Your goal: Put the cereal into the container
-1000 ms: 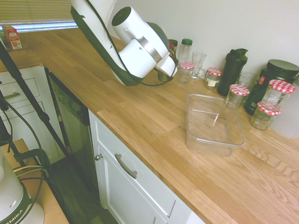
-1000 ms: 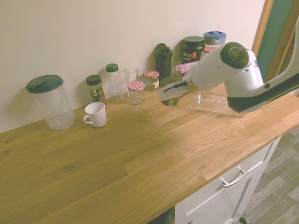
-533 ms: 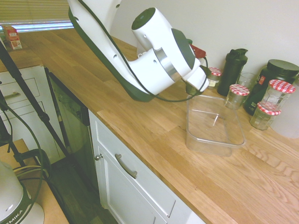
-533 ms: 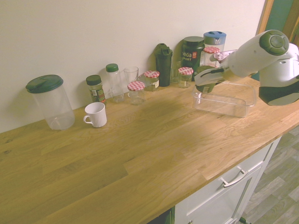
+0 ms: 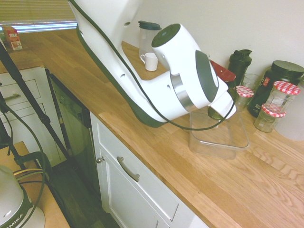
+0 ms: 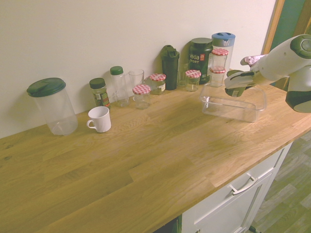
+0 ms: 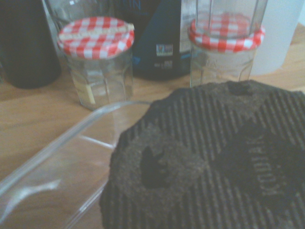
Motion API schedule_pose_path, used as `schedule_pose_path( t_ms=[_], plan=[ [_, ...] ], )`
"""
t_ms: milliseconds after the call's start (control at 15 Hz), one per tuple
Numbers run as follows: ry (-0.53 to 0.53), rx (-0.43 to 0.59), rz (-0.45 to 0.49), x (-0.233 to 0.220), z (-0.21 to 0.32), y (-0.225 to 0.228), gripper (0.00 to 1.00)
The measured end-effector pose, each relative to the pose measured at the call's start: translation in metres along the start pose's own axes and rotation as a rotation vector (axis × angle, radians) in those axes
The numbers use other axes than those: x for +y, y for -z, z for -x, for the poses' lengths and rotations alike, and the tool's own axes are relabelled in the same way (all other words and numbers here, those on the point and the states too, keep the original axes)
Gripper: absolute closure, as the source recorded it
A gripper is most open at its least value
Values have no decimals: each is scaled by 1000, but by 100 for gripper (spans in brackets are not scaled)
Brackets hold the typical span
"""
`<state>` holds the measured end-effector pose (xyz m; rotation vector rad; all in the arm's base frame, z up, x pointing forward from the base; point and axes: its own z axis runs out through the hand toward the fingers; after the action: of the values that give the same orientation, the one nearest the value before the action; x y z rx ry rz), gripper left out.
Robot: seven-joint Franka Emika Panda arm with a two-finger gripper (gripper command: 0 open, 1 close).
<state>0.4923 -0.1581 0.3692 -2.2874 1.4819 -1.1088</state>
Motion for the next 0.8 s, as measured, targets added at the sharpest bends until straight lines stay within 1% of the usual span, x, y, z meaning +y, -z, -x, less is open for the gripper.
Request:
schedule_pose_path(
  t_ms=[333, 533, 600, 800],
  plan=[
    [-30, -33, 42, 5, 5, -55, 100],
    [-50, -58, 65, 0, 14, -66, 100],
    [-60, -64, 72, -3, 15, -67, 0],
    [-80, -96, 111, -13, 10, -71, 0]
  ],
)
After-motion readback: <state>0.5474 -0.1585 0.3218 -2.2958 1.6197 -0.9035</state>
